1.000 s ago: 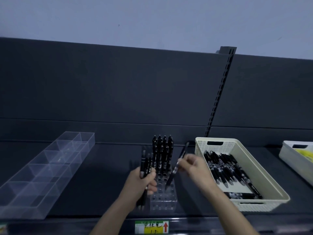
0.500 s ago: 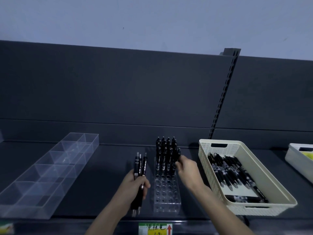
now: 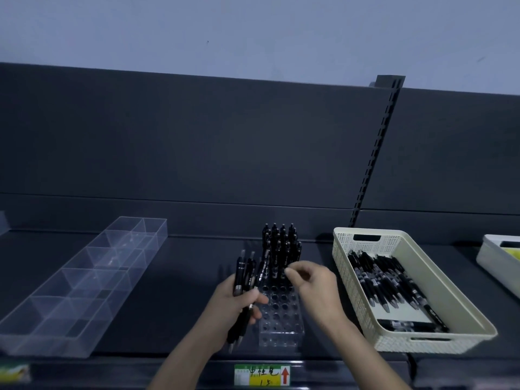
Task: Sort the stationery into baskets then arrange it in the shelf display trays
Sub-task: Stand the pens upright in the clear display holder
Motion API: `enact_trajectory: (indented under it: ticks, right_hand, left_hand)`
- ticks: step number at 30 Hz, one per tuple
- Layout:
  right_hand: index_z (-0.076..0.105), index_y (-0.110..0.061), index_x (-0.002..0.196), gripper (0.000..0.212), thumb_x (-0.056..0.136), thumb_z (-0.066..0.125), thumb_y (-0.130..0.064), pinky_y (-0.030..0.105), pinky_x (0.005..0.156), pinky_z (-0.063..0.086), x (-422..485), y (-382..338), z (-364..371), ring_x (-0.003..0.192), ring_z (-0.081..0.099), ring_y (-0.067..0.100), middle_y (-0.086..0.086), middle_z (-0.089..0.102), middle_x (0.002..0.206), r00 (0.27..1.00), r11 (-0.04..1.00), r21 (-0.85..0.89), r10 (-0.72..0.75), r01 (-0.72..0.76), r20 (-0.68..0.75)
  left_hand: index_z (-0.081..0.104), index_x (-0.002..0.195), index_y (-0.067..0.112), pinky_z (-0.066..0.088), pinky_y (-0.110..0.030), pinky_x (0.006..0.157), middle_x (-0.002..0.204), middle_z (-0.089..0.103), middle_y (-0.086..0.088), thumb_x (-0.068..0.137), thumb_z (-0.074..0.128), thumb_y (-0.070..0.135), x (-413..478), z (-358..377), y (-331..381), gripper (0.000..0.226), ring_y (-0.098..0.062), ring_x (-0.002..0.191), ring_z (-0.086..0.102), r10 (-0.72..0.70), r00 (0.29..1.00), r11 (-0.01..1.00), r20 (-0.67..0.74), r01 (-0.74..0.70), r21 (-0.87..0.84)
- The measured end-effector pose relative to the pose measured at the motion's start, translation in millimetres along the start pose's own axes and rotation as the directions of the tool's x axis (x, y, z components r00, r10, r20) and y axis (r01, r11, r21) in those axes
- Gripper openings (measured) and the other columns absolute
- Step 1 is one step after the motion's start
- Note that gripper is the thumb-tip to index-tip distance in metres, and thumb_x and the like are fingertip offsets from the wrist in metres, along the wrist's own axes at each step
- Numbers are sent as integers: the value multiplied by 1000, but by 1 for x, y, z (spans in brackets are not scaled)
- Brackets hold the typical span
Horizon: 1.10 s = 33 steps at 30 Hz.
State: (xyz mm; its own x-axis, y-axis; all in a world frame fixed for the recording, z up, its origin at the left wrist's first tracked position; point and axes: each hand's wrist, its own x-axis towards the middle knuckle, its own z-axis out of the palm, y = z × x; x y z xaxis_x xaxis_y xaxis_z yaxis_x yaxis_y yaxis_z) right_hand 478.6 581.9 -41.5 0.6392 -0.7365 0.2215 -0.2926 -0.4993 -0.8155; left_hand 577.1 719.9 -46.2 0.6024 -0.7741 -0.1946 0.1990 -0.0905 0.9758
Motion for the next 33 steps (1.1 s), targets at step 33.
enact_trajectory:
  ticks: [33]
  right_hand:
    - [46, -11, 74, 24, 94, 51, -24, 23, 49, 34, 16, -17, 43, 54, 48, 16, -1, 50, 61, 999, 926, -376, 5, 8, 31]
  left_hand:
    - [61, 96, 10, 39, -21, 43, 64, 59, -2, 94, 50, 12, -4, -40, -17, 12, -9, 42, 45, 38, 997, 997, -70, -33, 70]
